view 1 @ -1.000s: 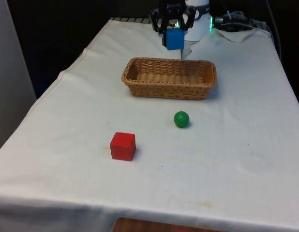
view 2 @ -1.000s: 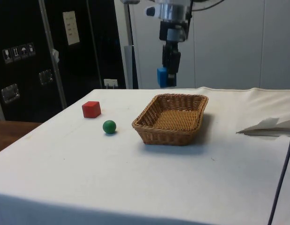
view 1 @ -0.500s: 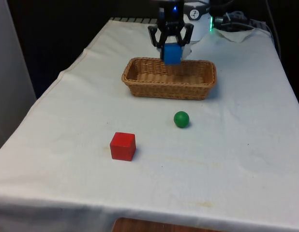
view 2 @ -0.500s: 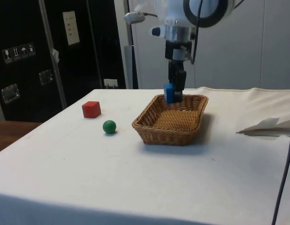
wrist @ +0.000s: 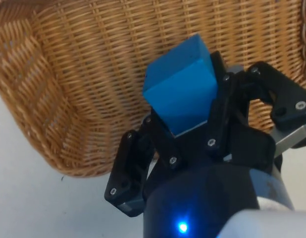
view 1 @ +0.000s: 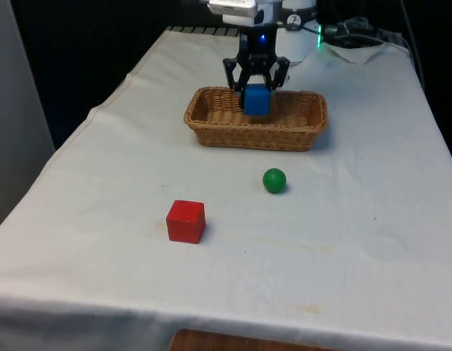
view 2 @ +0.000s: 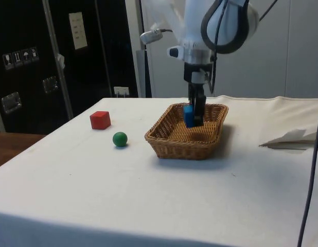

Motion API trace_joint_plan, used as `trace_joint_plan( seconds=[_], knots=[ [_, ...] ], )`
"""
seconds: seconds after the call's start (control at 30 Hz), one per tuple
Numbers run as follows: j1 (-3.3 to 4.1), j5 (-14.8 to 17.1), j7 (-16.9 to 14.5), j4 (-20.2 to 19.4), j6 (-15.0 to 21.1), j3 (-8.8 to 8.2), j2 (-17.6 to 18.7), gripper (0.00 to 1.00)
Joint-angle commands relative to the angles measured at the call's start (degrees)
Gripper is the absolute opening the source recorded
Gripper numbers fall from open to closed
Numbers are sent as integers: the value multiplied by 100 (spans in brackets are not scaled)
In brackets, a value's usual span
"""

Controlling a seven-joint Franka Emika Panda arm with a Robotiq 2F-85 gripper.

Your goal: Place all non-red objects into the basket.

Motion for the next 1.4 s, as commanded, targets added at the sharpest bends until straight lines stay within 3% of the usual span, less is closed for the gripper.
trace_joint_plan(
  seconds=[0.0, 0.17, 0.2, 0.23, 0.43, 0.5, 0.53, 0.67, 0.7, 0.8, 1.07, 1.27, 1.3, 1.37],
  knots=[
    [0, 212, -92, -57, 46, 92, -80, 3],
    [-34, 378, -109, -46, 183, 195, 126, 3],
    [0, 201, -6, 23, 183, 80, 281, 3],
    [-40, 390, -103, -40, 223, 206, 183, 3],
    [-29, 344, -57, -11, 264, 172, 309, 3],
    [0, 246, -6, 29, 246, 103, 378, 8],
    [-23, 332, -52, -6, 269, 166, 327, 8],
    [-17, 321, -40, 0, 269, 155, 350, 48],
    [-17, 315, -34, 6, 269, 155, 355, 67],
    [0, 246, -6, 29, 246, 103, 395, 96],
    [0, 246, -6, 29, 246, 103, 401, 100],
    [-11, 201, -23, -6, 97, 52, 92, 100],
    [-6, 246, -11, 29, 172, 92, 201, 100],
    [-17, 183, -29, -23, 29, 34, -17, 100]
  ],
)
